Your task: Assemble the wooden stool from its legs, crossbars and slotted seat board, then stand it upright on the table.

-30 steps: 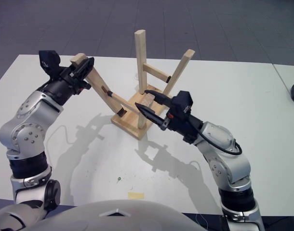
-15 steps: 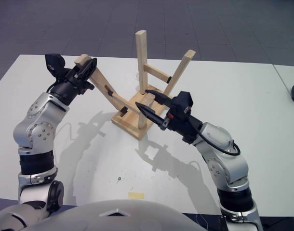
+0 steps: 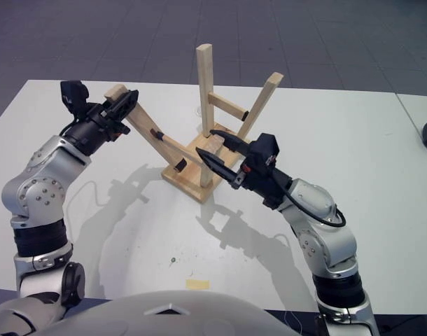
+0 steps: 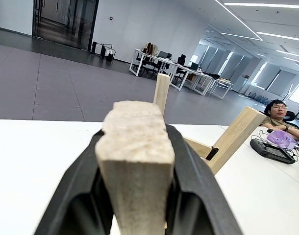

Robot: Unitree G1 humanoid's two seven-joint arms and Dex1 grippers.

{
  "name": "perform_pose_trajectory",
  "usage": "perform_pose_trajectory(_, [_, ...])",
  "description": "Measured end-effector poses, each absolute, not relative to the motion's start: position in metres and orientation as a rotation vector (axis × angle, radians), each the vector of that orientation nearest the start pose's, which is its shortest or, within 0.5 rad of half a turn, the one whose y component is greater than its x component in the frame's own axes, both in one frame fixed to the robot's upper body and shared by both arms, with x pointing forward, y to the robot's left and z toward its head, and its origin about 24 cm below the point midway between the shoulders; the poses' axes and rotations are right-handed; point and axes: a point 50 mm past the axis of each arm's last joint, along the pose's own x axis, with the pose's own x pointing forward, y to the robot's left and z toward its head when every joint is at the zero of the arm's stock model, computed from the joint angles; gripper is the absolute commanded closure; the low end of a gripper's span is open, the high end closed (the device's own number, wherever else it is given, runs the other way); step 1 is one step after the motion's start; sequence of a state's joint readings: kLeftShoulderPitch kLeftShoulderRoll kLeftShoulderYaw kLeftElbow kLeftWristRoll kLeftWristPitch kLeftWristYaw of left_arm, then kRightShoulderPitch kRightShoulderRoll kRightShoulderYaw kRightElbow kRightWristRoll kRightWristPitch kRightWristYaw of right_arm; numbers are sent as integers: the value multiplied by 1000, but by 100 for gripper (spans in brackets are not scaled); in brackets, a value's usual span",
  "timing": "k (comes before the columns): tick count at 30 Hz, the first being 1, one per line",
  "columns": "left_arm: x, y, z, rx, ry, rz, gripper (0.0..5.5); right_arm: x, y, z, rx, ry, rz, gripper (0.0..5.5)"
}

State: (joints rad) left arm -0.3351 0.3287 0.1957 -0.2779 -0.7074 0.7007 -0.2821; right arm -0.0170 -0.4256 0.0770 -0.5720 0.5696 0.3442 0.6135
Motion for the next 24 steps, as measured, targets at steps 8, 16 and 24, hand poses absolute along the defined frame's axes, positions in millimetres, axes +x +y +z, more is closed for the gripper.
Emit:
perform_pose_trajectory(8, [288, 175, 161, -247, -8, -525, 447, 213, -128, 144, 52, -175, 974, 339])
perform_pose_trajectory(16, [286, 176, 163, -191, 5, -562, 447, 213, -126, 144, 45, -183, 974, 339])
perform_pose_trajectory(24, [284, 168, 162, -155, 14, -584, 447, 212, -125, 143, 46, -188, 959, 339])
